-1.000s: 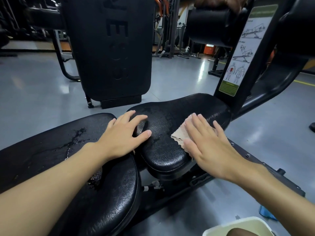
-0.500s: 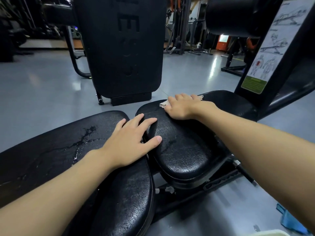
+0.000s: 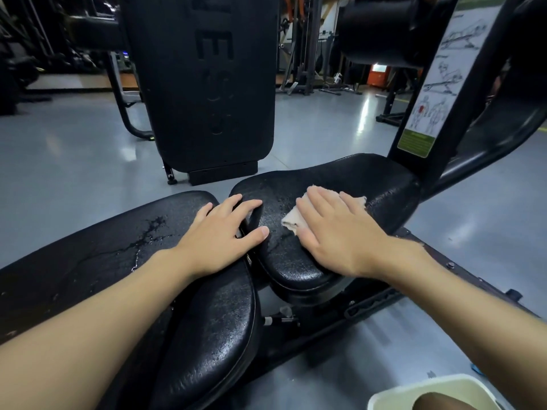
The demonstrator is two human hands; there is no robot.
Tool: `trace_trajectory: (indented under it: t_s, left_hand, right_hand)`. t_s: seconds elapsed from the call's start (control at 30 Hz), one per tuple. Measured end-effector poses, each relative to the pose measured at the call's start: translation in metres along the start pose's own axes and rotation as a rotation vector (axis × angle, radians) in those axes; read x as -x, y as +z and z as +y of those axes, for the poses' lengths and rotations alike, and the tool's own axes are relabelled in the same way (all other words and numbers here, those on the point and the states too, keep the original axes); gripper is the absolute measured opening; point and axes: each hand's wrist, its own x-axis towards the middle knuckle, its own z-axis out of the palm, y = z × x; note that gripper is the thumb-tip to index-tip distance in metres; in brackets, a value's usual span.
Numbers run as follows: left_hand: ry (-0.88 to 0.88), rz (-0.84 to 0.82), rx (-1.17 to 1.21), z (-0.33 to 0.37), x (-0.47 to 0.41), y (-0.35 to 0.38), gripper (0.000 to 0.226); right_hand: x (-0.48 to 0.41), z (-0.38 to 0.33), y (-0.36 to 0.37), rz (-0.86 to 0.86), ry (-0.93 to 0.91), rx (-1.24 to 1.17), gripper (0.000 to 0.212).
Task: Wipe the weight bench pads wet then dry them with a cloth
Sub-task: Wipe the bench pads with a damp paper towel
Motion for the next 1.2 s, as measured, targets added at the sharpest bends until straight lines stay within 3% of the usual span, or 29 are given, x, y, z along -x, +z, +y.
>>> trace_trajectory:
  t_s: [0.13, 0.3, 0.43, 0.6, 0.87, 1.03, 1.2]
  left_hand:
    - [0.006, 0.017, 0.059, 0.005, 0.004, -0.008, 0.08]
    - [-0.004, -0.001, -0.043, -0.013, 0.008, -0.012, 0.093]
    - [-0.005, 0.001, -0.052, -0.021, 0.006, -0.003, 0.096]
    - [0.015, 0.027, -0.071, -0.026, 0.003, 0.001, 0.094]
    - [0.006, 0.048, -0.084, -0.025, 0.003, 0.001, 0.096]
    - [0.007, 0.047, -0.083, -0.024, 0.004, -0.001, 0.097]
    - [0.001, 0.035, -0.079, -0.024, 0.005, -0.002, 0.09]
  right_hand:
    - [0.052, -0.008, -0.005, -0.044, -0.009, 0.024, 0.086]
    - [0.051, -0.009, -0.004, -0.07, 0.001, 0.005, 0.085]
    - [0.01, -0.011, -0.001, -0.055, -0.006, 0.017, 0.087]
    - [-0.086, -0.018, 0.006, -0.142, 0.062, -0.007, 0.064]
    - [-0.172, -0.029, 0.006, -0.284, 0.102, -0.016, 0.065]
    - [-0.144, -0.028, 0.008, -0.217, 0.032, 0.005, 0.062]
    - [-0.054, -0.029, 0.002, -0.089, -0.08, 0.003, 0.064]
